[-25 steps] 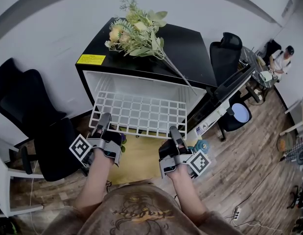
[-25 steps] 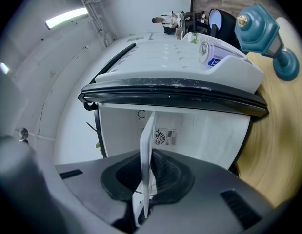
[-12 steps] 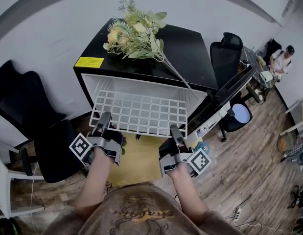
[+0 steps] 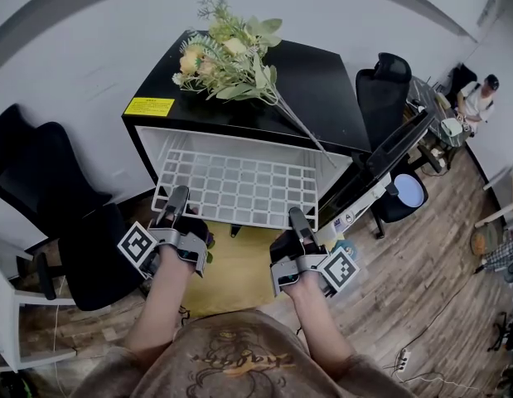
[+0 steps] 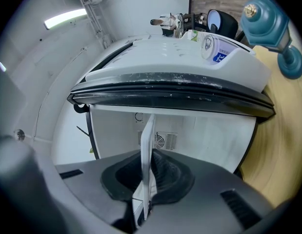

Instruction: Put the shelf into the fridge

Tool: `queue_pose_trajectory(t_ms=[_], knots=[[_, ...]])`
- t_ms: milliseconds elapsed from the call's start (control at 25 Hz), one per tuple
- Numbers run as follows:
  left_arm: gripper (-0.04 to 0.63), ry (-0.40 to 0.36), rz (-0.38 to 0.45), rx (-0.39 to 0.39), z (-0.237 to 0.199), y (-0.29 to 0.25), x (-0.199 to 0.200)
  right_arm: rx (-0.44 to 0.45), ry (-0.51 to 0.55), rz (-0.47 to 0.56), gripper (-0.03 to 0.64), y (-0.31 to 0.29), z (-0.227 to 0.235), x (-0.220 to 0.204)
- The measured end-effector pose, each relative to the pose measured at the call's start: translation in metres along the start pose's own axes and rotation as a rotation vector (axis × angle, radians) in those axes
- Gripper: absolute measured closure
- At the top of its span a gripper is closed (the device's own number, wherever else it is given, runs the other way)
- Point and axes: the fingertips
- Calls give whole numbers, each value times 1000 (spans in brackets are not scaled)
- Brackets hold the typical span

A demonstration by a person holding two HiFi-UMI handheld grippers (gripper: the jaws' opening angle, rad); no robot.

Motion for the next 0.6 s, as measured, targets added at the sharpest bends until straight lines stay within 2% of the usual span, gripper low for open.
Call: queue_pose_trajectory(t_ms=[600], knots=[[546,-8,-9,15,-1,-20,6,-19,-15,14,591,-17,1,10]])
Point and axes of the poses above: the fingertips, and each gripper's own axes: y backward along the fingers, z to its right, x out of its top, and after that the axes turned 6 degrees about -z, right-handed
